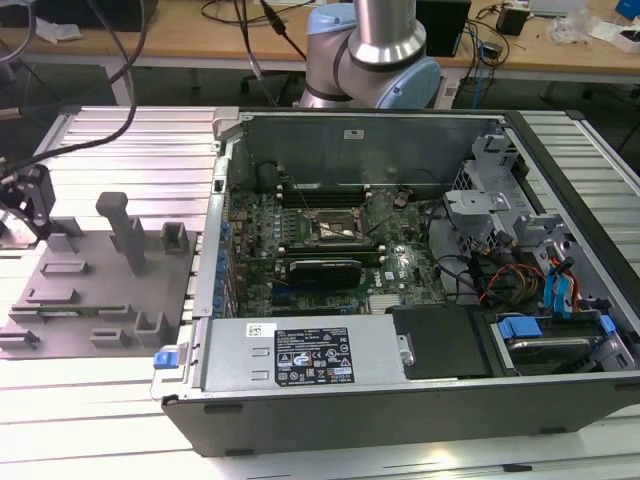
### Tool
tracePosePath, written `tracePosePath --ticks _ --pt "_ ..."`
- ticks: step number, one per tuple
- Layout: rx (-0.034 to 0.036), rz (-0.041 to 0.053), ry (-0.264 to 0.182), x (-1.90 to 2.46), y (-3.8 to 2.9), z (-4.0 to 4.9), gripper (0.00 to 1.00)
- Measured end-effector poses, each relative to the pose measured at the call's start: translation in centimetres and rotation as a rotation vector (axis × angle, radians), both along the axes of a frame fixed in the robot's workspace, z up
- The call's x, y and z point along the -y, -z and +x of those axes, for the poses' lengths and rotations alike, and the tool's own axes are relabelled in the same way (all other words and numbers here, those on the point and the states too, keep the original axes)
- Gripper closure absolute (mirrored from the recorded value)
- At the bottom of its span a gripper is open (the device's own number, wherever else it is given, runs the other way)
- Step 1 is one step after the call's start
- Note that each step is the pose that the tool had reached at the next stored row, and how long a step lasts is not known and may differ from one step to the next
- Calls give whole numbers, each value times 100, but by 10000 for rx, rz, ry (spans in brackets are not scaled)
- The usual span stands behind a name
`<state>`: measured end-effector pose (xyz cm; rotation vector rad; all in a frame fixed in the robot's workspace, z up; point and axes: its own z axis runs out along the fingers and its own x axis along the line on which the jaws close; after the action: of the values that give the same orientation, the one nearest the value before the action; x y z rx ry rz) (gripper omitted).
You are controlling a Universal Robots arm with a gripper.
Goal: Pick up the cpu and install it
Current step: 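Pick up the cpu and move it towards the insertion slot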
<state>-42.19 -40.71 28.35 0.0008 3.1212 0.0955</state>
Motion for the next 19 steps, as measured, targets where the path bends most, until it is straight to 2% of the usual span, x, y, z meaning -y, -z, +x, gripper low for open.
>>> tracePosePath --ticks 2,5,7,10,12,13,19 --pt "0 0 0 -5 -52 0 45" --pt "0 -1 0 -15 -168 0 45" --pt "0 -1 -1 -18 -214 0 45" --pt "0 -2 0 -26 -349 0 45" --pt "-1 -3 -40 -51 -712 3 45" --pt "0 -2 -52 -57 -862 5 45" --pt "0 -3 -64 -70 -975 5 45"
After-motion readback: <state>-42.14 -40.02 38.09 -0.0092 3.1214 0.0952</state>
